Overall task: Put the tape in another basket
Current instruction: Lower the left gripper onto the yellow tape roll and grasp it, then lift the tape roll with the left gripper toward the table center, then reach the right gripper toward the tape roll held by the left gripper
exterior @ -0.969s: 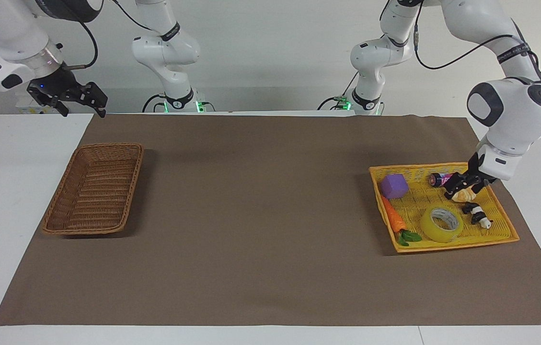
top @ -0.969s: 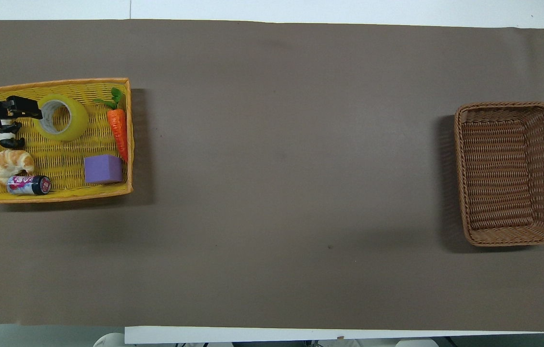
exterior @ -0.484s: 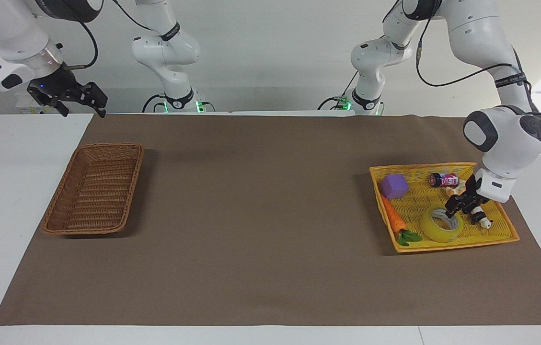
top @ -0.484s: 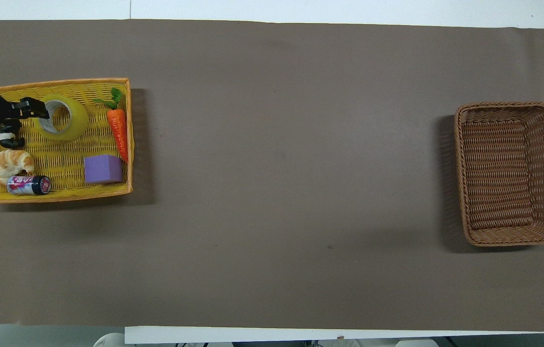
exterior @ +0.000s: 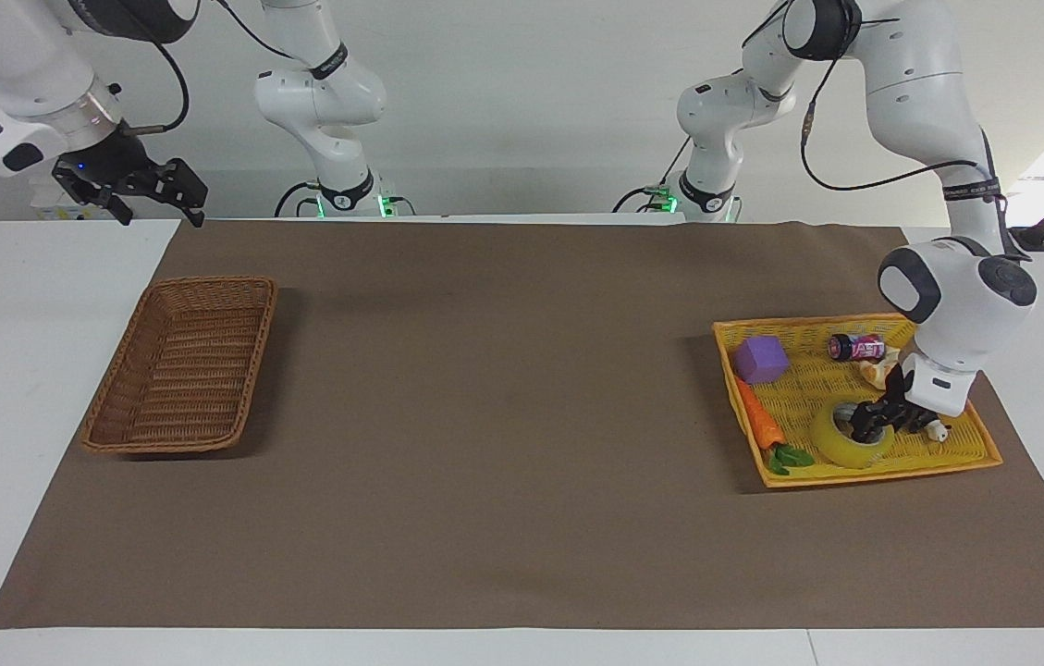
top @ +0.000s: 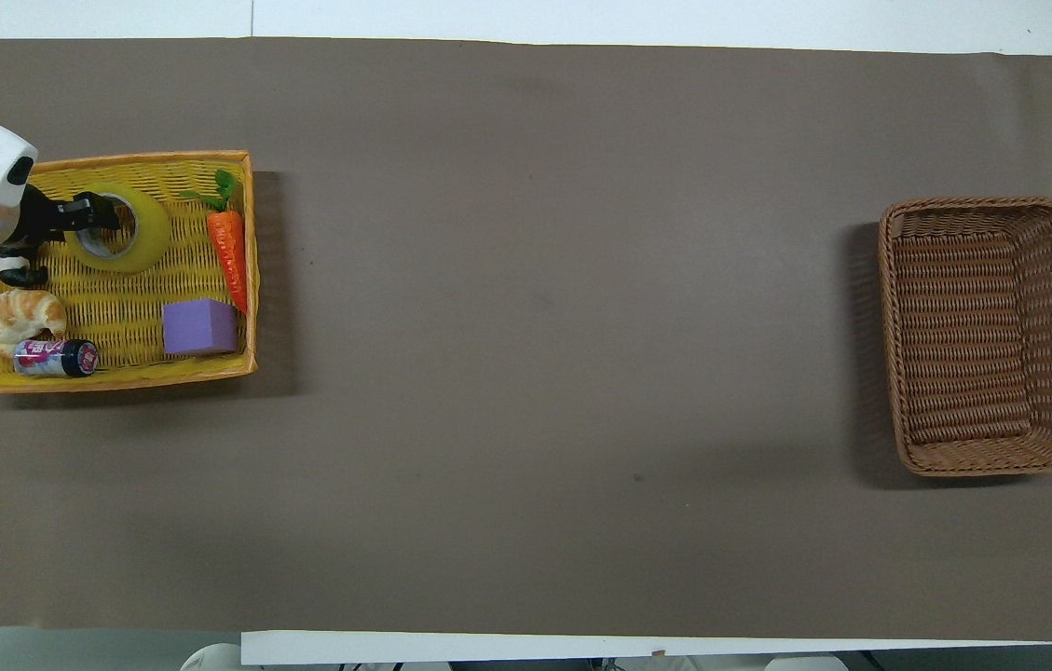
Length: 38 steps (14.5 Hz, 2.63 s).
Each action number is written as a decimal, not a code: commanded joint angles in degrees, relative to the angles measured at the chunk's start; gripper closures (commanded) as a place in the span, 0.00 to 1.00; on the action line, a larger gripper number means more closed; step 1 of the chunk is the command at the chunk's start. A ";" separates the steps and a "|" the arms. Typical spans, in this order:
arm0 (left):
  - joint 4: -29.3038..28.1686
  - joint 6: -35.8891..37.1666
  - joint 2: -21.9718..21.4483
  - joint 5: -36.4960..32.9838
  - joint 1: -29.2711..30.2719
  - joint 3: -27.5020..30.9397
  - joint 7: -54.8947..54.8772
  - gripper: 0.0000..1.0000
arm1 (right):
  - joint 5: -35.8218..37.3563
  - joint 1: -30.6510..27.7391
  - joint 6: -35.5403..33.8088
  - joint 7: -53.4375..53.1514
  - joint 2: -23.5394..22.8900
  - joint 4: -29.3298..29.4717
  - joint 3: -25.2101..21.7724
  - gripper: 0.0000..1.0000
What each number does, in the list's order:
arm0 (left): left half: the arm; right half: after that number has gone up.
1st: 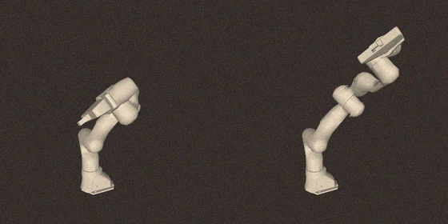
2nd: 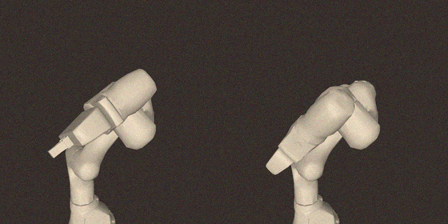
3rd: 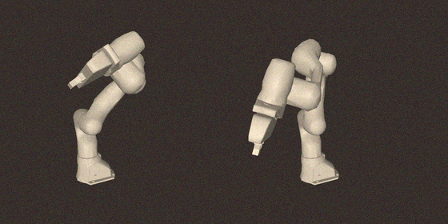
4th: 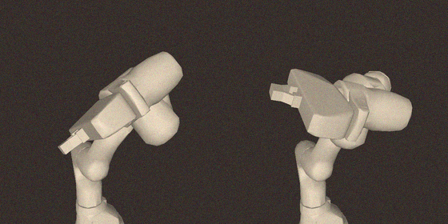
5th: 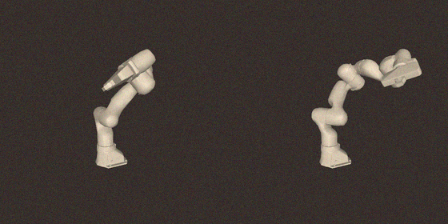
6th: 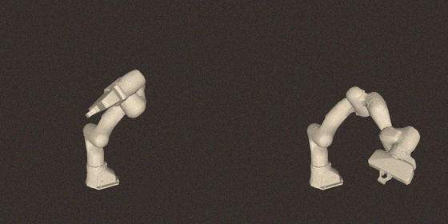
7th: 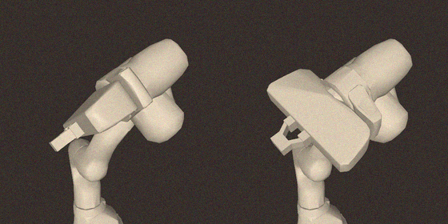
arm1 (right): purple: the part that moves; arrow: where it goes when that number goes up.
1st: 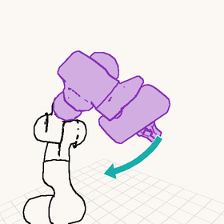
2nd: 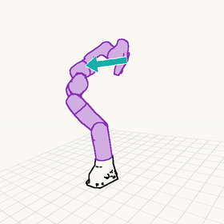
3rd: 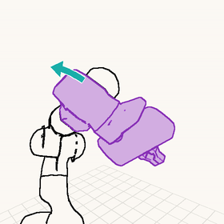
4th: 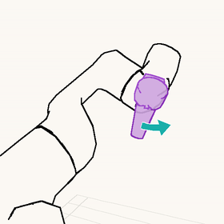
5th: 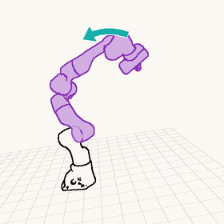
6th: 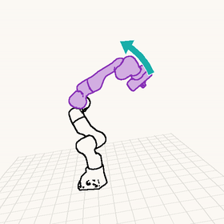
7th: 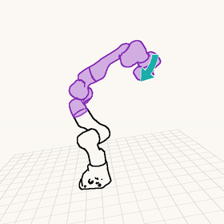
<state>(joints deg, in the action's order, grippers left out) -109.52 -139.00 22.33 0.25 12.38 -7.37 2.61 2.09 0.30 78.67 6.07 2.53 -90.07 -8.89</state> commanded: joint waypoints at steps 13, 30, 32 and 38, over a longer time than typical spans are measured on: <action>18.54 30.34 -3.94 4.83 -6.38 -0.37 8.25 1.00 | 0.29 -0.39 0.08 1.23 1.08 -1.16 0.27 0.00; 10.56 23.95 -9.49 11.08 -31.89 -0.63 34.57 1.00 | -27.61 -2.15 7.70 8.35 0.91 -9.14 0.10 0.00; 10.56 23.96 -9.58 11.08 -31.98 -0.72 34.57 1.00 | -39.38 -1.80 12.10 8.17 -0.14 -14.23 0.27 0.00; 10.91 23.34 -9.41 11.52 -31.98 -0.63 35.98 1.00 | -73.82 12.14 31.60 12.72 -6.56 -23.64 0.71 0.00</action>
<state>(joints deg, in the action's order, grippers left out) -96.81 -114.48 14.94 10.52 -18.89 -8.83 37.69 -62.00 7.47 105.06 16.05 -2.54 -110.72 -8.20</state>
